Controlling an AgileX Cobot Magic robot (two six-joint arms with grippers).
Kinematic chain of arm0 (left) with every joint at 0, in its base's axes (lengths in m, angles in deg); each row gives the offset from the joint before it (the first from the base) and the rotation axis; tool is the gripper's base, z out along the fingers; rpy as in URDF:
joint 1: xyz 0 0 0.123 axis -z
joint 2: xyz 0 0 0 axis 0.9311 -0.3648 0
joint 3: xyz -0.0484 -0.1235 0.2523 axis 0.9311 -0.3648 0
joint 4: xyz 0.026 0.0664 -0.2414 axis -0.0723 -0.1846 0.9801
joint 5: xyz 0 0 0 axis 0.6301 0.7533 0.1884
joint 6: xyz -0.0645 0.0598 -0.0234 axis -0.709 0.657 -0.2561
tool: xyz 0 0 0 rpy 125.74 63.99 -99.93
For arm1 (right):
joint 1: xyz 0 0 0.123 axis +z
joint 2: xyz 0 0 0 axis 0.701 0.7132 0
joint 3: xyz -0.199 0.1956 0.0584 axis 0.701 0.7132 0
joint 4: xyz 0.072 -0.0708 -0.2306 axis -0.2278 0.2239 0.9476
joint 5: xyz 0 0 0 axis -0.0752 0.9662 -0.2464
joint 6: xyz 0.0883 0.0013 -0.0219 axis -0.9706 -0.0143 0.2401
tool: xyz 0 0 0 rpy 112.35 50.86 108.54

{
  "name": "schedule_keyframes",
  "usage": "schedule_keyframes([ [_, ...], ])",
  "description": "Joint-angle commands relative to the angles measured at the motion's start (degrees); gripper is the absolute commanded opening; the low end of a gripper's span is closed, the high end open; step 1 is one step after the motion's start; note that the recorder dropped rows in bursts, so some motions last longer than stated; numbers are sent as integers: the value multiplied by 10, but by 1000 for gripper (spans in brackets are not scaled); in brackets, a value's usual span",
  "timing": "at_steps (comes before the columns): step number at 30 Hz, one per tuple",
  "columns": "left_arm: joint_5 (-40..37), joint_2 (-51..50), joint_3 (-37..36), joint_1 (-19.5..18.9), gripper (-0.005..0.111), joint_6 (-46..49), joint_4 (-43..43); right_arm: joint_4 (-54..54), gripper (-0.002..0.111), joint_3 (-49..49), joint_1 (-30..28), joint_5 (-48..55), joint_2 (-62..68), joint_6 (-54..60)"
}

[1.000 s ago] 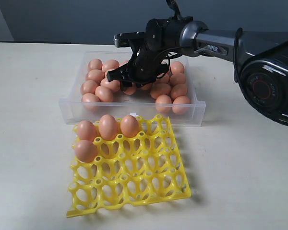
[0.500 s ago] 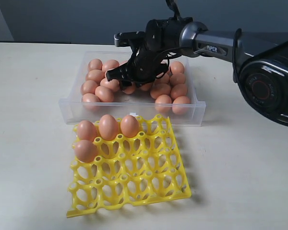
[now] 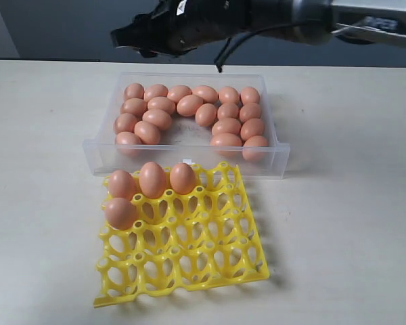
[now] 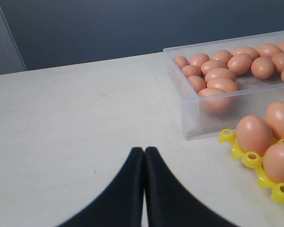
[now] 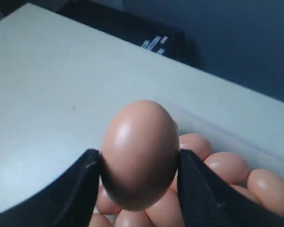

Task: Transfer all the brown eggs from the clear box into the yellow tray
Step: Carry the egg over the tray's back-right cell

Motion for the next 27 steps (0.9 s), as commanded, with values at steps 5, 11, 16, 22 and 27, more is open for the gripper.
schedule_keyframes([
  [5,6,3,-2,-2,0,0,0,-14,0,396,-1,-386,-188,2],
  [11,6,3,-2,-2,0,0,0,-37,0,570,-1,-459,-238,1],
  [16,6,3,-2,-2,0,0,0,-29,0,608,-1,-464,-237,-30],
  [22,6,3,-2,-2,0,0,0,74,0,609,15,-492,-237,-102],
  [27,6,3,-2,-2,0,0,0,117,0,609,32,-568,-231,-103],
])
